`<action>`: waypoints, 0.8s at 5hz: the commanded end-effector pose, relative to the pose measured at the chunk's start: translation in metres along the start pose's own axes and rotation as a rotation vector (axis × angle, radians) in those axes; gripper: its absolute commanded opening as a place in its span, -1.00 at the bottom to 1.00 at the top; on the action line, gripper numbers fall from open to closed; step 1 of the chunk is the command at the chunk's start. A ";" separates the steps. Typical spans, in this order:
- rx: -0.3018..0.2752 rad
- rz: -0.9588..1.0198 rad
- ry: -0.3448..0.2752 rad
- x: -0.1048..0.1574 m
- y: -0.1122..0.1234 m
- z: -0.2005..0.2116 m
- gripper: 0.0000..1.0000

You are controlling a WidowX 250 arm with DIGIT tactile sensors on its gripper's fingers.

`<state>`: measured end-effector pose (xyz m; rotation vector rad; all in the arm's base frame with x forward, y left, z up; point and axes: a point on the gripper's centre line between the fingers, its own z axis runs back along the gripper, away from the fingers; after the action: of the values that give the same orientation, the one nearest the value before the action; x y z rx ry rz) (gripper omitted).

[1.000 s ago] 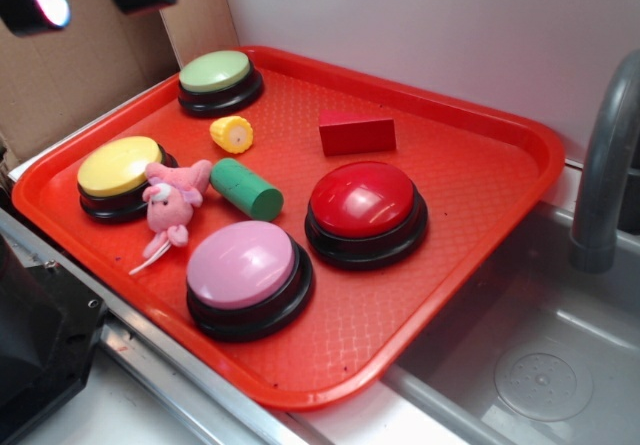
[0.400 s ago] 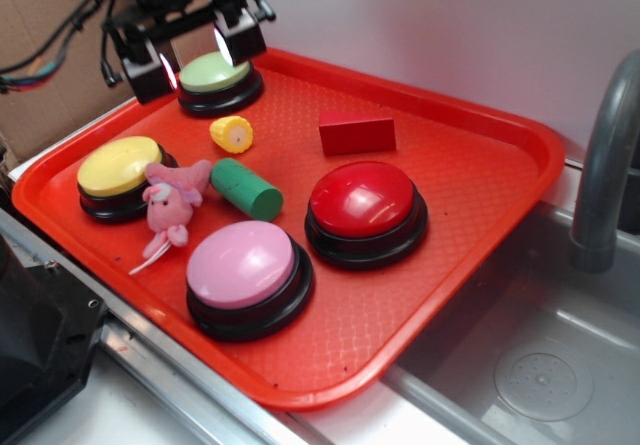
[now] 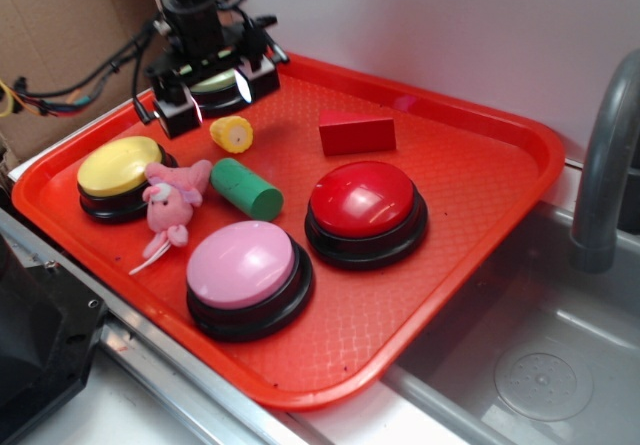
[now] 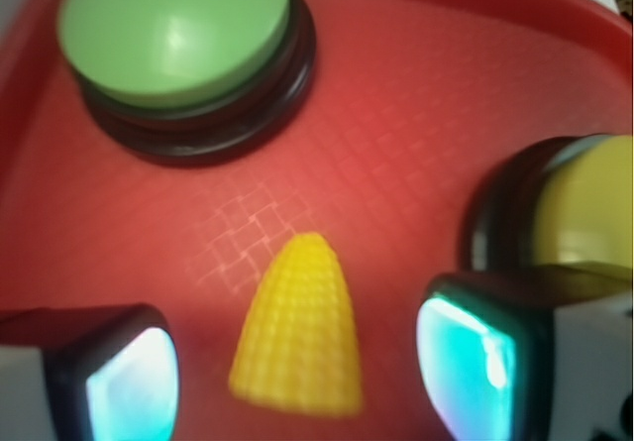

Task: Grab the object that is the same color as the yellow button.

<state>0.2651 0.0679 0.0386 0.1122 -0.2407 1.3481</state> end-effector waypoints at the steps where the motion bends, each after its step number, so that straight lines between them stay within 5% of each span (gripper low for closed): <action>1: -0.069 -0.031 -0.009 0.008 -0.014 -0.009 1.00; 2: -0.085 -0.049 -0.028 0.004 -0.015 -0.009 0.39; 3: -0.111 -0.058 -0.039 -0.002 -0.017 -0.004 -1.00; 4: -0.123 -0.065 -0.051 -0.002 -0.017 0.000 -1.00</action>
<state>0.2807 0.0562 0.0217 0.0851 -0.3039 1.2677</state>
